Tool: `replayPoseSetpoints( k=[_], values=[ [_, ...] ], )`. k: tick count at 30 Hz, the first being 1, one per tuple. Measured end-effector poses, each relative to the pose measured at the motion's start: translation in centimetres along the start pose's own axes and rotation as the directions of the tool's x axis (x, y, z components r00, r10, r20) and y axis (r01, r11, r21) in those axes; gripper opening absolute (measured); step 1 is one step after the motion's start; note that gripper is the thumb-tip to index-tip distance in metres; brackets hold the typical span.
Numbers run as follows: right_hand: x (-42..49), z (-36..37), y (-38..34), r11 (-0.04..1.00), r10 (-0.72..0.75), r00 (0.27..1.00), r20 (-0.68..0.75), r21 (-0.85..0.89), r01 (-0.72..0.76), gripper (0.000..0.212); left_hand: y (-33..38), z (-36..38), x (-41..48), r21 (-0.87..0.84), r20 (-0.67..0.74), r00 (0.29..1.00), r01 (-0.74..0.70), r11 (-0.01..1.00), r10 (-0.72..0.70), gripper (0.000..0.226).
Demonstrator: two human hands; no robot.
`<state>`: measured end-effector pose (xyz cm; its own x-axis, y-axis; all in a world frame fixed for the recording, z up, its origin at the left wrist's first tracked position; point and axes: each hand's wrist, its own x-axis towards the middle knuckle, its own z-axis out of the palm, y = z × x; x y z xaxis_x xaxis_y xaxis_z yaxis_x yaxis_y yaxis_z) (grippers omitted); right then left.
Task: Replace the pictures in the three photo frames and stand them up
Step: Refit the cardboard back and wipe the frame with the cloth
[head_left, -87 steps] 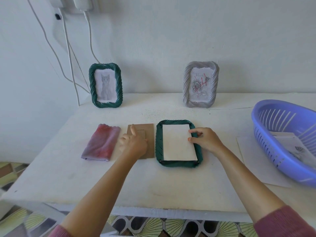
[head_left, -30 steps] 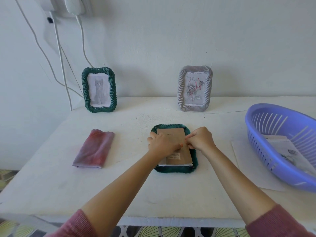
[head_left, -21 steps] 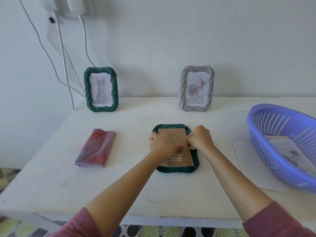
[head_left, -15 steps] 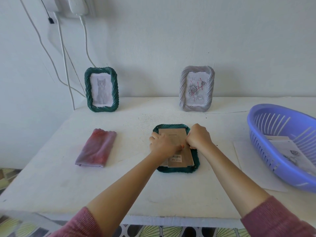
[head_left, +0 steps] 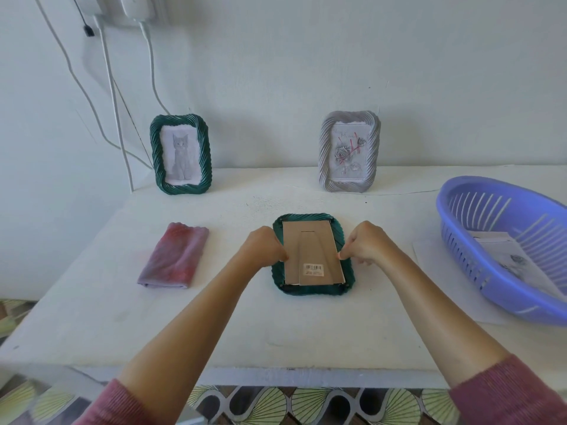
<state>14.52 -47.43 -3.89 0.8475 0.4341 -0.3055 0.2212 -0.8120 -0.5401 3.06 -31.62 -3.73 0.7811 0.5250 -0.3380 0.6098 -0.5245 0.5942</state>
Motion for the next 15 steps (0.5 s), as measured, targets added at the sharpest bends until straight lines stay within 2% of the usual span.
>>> replayPoseSetpoints(
  k=[2, 5, 8, 15],
  values=[
    [-0.7, -0.1, 0.2, 1.0, 0.008, 0.999, 0.034, -0.003, -0.008, 0.034, -0.3, 0.3, -0.7, -0.024, 0.024, 1.0, 0.001, 1.0, -0.001, 0.027],
    [-1.6, 0.0, 0.4, 1.0, 0.014, 0.999, 0.046, 0.024, -0.015, 0.034, -0.7, 0.7, -1.3, -0.041, 0.024, 1.0, -0.018, 0.999, 0.019, 0.023],
    [-2.4, 0.5, 0.5, 0.998, 0.026, 0.999, 0.023, 0.049, -0.027, 0.037, -1.0, 1.0, -1.9, -0.034, 0.007, 0.998, -0.064, 0.997, 0.065, 0.014],
    [-3.2, 1.8, 0.9, 0.986, 0.069, 0.994, -0.08, 0.155, -0.056, 0.038, -1.8, 1.8, -2.8, 0.051, -0.003, 0.988, -0.155, 0.987, 0.156, 0.016]
  ],
)
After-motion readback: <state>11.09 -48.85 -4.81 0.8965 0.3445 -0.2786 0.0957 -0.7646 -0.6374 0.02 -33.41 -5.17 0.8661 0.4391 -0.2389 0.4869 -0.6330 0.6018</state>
